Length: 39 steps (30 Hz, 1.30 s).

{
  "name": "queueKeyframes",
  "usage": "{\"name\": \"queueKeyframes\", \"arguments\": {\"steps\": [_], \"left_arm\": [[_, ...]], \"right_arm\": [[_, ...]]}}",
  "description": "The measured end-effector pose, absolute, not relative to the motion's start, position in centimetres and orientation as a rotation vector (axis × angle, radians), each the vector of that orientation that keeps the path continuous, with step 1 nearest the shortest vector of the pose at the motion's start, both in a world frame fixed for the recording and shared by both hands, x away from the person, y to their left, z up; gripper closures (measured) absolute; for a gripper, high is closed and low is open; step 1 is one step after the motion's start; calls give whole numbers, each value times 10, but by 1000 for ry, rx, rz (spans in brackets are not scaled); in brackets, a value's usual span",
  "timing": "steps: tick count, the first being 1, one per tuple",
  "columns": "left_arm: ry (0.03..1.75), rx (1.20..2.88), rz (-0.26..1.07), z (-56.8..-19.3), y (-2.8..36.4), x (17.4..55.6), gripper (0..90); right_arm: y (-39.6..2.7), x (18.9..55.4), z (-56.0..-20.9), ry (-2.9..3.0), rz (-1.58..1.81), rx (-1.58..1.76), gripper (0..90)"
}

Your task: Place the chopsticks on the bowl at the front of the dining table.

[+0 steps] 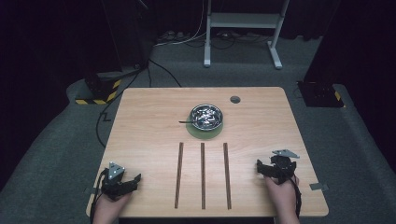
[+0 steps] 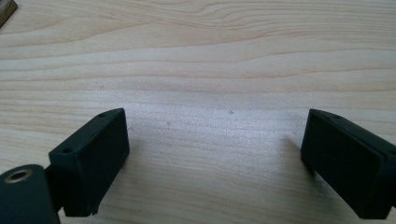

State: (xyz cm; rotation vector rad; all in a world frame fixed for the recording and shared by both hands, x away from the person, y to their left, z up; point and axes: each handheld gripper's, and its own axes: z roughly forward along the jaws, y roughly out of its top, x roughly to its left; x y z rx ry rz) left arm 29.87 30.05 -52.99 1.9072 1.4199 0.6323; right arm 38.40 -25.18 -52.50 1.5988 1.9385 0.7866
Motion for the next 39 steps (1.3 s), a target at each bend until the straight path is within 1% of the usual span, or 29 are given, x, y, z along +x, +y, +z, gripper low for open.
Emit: {"name": "queueKeyframes", "arguments": {"steps": [9,15,18,20,22,23,28,29,30,31,34,35,37,39], "left_arm": [[1437,1907,633,-530,300,299,224],[1442,1915,622,-531,300,301,143],[1442,1923,622,-530,300,301,141],[1439,1926,616,-531,299,301,111],[1438,1931,612,-531,299,302,102],[1446,1931,612,-531,299,303,80],[1453,1939,610,-531,298,304,44],[1456,1938,612,-531,298,304,44],[1456,1938,612,-531,298,304,42],[1460,1937,612,-531,298,304,42],[1468,1932,608,-531,298,304,29],[1467,1937,608,-531,298,304,29],[1465,1941,607,-531,298,304,29],[1465,1941,607,-531,298,304,29]], "right_arm": [[-252,382,-524,1957,786,1603,74],[-251,383,-525,1940,791,1605,74],[-251,383,-525,1940,791,1605,74],[-252,383,-525,1941,790,1600,74],[-252,383,-525,1942,790,1600,74],[-252,383,-525,1941,790,1600,74],[-251,382,-525,1943,792,1596,85],[-251,380,-524,1952,809,1565,178],[-251,380,-524,1952,809,1565,178],[-252,378,-524,1958,823,1550,214],[-252,376,-522,1981,833,1541,267],[-249,373,-518,1984,863,1530,305],[-246,371,-517,1986,861,1515,320],[-238,366,-512,2001,879,1483,366]]}}
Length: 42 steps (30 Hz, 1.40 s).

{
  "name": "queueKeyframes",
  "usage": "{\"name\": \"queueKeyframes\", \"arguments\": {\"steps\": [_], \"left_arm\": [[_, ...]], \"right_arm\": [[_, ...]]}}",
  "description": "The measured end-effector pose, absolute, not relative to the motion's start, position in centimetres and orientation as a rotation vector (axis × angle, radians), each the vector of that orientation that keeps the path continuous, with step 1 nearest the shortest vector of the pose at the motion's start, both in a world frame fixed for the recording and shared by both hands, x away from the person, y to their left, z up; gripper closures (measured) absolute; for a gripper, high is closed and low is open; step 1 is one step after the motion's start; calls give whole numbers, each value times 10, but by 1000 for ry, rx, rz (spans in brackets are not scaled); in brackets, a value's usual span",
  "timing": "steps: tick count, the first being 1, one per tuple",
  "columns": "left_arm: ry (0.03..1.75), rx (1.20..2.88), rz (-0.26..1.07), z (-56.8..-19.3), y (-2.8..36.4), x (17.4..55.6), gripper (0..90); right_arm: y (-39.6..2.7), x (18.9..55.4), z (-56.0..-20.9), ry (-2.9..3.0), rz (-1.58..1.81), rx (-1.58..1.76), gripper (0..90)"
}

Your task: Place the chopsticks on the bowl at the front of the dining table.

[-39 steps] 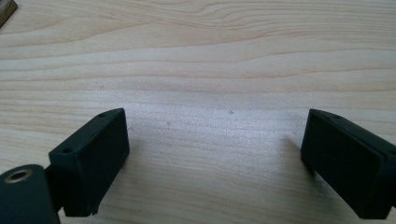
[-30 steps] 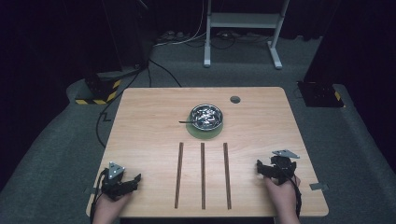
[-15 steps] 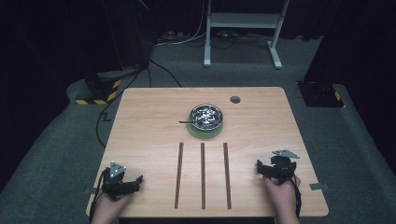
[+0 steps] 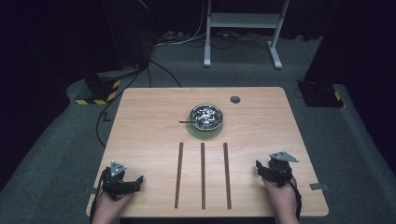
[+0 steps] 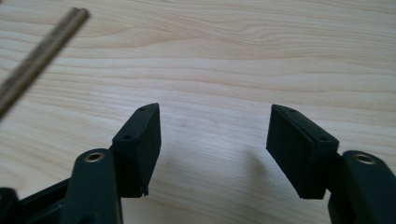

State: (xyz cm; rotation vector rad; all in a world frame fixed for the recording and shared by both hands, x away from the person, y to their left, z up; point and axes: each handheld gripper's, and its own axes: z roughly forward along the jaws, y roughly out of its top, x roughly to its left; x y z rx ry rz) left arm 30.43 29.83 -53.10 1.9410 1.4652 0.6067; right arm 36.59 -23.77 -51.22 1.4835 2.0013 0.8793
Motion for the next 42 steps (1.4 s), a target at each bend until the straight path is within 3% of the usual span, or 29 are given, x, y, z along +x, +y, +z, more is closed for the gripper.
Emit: {"name": "queueKeyframes", "arguments": {"steps": [8,12,22,32,42], "left_arm": [[1465,1941,607,-531,298,304,29],[1465,1941,607,-531,298,304,29],[1466,1939,603,-531,298,304,30],[1466,1938,602,-531,298,304,30],[1466,1938,602,-531,298,304,30]], "right_arm": [[-209,358,-500,2026,910,1428,421],[-190,357,-496,2049,938,1398,525],[-155,359,-494,2105,986,1342,691],[-134,363,-502,2148,972,1340,764],[-127,365,-508,2170,966,1347,780]]}}
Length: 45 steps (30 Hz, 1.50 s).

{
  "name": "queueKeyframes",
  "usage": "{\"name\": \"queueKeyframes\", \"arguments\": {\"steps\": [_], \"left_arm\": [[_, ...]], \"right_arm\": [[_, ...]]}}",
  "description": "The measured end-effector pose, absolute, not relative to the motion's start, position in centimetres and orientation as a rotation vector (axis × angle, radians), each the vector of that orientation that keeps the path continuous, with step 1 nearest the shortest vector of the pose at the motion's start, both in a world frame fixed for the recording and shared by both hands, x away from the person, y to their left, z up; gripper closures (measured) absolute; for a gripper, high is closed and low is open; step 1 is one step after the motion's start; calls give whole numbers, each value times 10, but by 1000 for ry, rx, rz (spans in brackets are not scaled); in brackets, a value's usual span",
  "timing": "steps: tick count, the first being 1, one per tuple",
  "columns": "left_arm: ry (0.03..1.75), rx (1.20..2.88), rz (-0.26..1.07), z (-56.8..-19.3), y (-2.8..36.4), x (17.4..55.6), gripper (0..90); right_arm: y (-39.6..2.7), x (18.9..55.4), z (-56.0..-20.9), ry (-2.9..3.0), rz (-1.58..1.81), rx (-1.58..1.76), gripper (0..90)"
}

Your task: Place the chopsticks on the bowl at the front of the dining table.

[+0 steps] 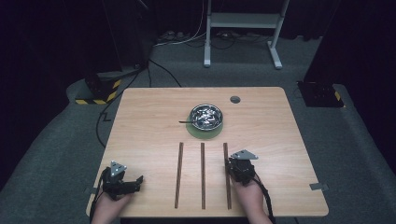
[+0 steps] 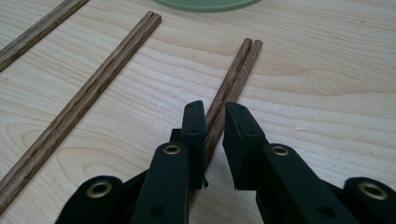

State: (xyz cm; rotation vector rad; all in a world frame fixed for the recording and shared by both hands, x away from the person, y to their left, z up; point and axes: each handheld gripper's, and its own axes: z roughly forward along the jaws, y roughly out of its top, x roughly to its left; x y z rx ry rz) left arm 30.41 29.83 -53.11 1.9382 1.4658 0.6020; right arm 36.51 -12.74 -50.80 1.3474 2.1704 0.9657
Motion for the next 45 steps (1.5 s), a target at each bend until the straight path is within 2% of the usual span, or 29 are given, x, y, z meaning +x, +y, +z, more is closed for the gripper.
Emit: {"name": "queueKeyframes", "arguments": {"steps": [18,45], "left_arm": [[1463,1942,605,-531,299,304,30],[1461,1942,606,-531,299,304,30]], "right_arm": [[-126,364,-512,2166,954,1373,757],[-133,364,-516,2186,927,1372,773]]}}
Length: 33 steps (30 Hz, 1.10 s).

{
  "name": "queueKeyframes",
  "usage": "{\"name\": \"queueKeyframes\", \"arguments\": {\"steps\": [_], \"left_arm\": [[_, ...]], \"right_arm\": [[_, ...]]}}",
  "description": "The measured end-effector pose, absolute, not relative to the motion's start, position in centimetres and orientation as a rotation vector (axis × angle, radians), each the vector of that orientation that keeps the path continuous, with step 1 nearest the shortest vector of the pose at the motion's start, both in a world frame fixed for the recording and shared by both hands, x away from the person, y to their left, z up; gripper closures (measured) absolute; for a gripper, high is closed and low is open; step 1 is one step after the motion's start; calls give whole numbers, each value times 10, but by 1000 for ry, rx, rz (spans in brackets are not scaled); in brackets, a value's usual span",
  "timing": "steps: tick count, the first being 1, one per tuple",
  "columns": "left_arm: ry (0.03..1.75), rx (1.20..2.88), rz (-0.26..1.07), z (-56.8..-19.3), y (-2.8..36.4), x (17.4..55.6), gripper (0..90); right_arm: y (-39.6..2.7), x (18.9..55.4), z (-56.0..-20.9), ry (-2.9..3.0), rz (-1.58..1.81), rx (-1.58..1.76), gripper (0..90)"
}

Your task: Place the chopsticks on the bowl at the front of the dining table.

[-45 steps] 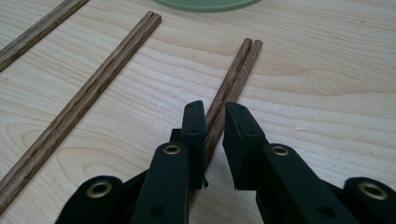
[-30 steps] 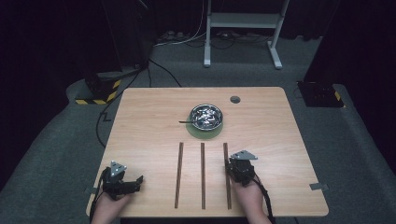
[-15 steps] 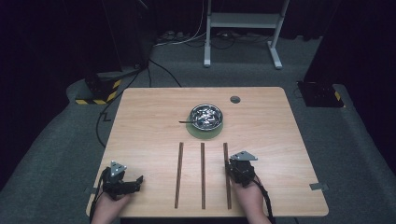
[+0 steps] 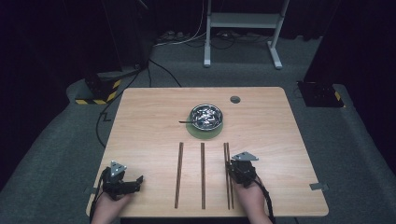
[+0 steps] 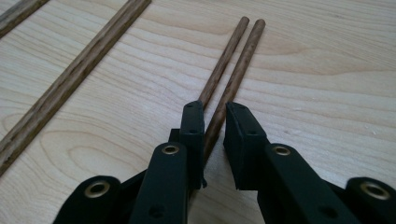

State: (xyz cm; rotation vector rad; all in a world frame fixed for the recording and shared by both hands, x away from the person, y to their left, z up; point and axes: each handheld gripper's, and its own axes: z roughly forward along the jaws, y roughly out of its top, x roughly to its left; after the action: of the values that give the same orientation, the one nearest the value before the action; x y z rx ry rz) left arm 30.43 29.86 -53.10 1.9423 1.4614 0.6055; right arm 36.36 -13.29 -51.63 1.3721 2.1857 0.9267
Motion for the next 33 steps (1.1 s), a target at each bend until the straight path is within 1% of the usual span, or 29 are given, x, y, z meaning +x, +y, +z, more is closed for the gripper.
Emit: {"name": "queueKeyframes", "arguments": {"steps": [7,10,26,32,33], "left_arm": [[1461,1943,605,-531,299,304,30],[1461,1943,605,-531,299,304,30],[1463,1941,605,-531,299,304,30],[1462,1942,605,-531,299,304,30],[1463,1942,605,-531,299,304,30]], "right_arm": [[-140,362,-517,2183,913,1378,803],[-145,364,-517,2174,897,1394,832],[-171,369,-515,2130,851,1440,832],[-175,371,-514,2133,858,1444,778],[-176,369,-512,2127,870,1443,750]]}}
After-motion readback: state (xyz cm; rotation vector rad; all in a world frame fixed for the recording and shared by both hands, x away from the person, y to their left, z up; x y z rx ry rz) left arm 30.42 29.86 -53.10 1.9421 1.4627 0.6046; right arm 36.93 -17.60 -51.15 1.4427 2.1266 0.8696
